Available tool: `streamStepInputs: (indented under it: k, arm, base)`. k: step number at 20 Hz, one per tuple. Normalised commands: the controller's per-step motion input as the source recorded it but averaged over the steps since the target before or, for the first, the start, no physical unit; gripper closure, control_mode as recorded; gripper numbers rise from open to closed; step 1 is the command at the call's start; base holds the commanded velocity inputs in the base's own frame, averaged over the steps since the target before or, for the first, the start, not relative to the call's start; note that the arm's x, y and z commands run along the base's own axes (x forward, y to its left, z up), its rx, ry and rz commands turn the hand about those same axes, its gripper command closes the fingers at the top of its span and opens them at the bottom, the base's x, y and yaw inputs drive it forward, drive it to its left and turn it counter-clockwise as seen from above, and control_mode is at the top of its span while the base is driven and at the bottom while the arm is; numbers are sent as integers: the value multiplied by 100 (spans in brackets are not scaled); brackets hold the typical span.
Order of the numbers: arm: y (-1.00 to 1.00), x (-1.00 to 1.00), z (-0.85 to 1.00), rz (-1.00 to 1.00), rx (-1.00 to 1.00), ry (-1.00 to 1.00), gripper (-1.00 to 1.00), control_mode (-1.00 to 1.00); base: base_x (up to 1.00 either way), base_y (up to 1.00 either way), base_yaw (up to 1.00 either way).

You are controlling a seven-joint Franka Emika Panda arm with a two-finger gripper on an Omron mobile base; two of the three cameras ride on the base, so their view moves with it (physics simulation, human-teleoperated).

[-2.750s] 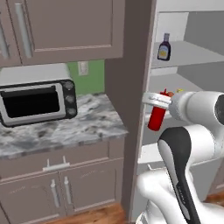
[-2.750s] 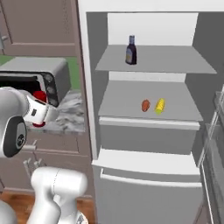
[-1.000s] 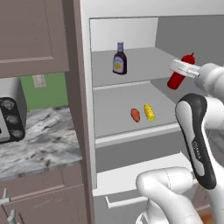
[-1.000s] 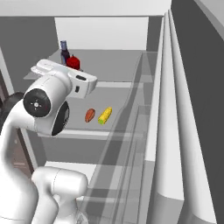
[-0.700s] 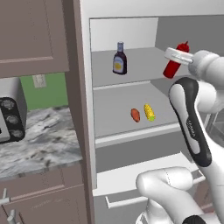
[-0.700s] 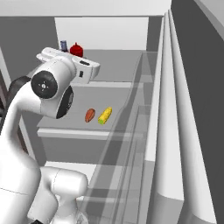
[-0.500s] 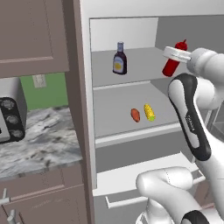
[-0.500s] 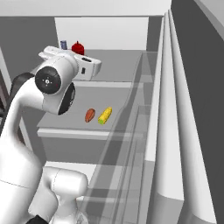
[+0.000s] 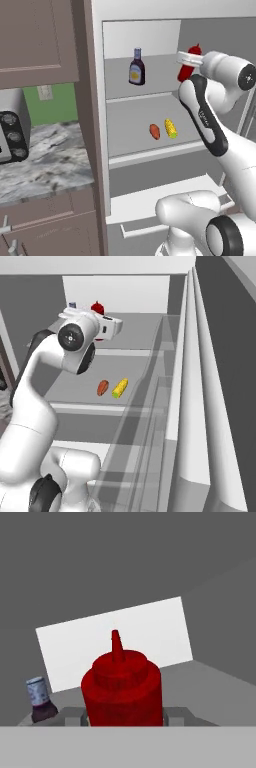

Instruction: Place the ketchup and condiment bottle from the counter to the top shelf of the fridge. If the existing items in the fridge are on the top shelf, move them to other shelves.

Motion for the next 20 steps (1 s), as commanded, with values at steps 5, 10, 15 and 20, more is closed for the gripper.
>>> streamStepInputs:
  k: [5,10,15,20]
  arm:
    - [3,54,-42,0,-12,7,100,-100]
    - [5,41,-28,0,-11,7,100,-100]
    - [0,41,-4,0,-2,1,100,-100]
    - [0,48,-4,0,0,0,100,-100]
  base:
    - [0,0,0]
    - [0,0,0]
    - [0,0,0]
    - [0,0,0]
